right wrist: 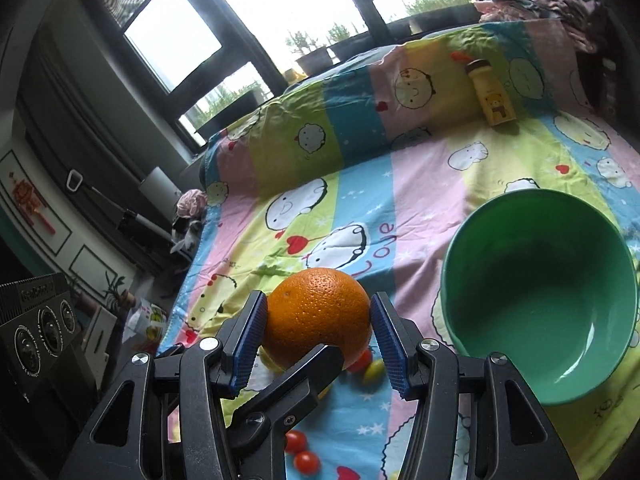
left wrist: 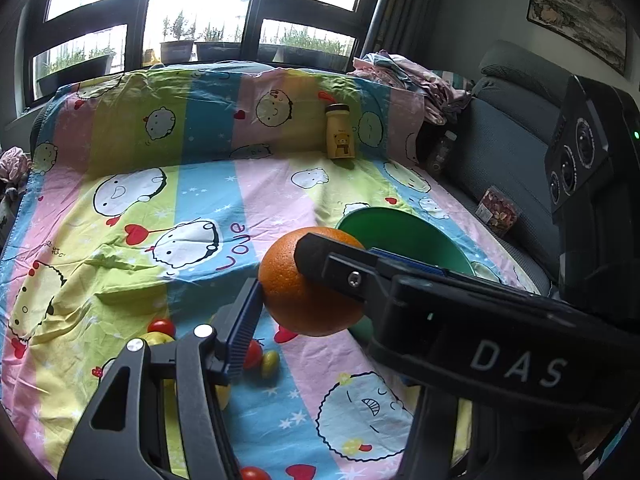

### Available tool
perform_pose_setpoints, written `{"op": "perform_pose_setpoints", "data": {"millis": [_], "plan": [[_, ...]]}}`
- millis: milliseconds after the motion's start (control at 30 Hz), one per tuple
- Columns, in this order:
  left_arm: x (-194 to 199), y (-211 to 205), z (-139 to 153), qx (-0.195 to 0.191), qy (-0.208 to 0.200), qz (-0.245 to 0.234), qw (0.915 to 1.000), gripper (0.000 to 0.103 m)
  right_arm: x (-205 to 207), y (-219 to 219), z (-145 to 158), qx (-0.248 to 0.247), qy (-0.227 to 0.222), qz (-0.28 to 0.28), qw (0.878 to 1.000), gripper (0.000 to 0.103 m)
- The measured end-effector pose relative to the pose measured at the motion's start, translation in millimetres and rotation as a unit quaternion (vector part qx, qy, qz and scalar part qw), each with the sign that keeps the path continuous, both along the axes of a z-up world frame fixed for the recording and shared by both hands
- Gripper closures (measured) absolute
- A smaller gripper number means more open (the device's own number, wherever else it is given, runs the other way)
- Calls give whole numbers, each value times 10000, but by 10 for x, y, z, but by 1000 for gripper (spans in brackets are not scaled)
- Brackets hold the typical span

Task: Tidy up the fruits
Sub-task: 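Carry the orange with the right tool over the green basin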

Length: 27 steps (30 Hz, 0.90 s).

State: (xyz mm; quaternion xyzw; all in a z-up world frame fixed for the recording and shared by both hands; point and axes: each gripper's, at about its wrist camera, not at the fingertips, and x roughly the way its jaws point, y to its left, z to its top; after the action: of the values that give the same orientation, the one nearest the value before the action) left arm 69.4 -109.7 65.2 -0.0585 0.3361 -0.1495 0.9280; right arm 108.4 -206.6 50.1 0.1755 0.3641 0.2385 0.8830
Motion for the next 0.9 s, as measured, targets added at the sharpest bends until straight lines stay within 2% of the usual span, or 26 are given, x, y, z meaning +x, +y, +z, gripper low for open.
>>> {"op": "perform_pose_setpoints", "data": {"millis": [500,900], "plan": [[453,-698,-265,-29,238,-998,9947,47,167,-760,-253,191,339,-1228,9917,46],[680,-925,-526,-158,675,-1306,9890,47,290,-990,-494,13,781,-1747,9815,46]]}}
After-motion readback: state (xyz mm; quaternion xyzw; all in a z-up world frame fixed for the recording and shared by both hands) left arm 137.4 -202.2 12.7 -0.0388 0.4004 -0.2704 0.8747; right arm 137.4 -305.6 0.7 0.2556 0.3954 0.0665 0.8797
